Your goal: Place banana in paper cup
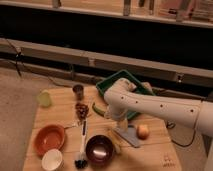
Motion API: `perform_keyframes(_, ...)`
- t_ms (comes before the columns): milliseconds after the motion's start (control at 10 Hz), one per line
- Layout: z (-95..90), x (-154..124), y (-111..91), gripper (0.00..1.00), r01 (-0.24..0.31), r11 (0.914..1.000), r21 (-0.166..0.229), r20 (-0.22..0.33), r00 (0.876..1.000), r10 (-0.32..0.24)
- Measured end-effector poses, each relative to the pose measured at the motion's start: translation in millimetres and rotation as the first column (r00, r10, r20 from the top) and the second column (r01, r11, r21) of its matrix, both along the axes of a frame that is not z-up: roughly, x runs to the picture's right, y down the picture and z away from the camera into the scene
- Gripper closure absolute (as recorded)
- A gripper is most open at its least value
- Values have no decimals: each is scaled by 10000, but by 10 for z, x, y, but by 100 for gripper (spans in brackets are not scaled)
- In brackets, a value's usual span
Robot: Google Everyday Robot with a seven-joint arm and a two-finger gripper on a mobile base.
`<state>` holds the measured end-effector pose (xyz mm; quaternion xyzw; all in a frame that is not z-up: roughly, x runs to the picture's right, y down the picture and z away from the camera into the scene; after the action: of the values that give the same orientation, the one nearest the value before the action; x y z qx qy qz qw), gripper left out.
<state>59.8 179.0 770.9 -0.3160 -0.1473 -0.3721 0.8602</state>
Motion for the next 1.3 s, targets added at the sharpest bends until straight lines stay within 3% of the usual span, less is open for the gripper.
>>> perform_keyframes(200,-21,-31,-8,20,407,9991,-129,445,9982,-401)
perform_keyframes(500,-62,57,161,20,975,9933,-612,1041,9904,-908)
perform_keyframes(900,-202,142,389,20,968,9901,-1013,1317,9878,-831)
perform_keyframes(1300,-262,47,644,20,1169,9847,-1296,1461,9844,-977)
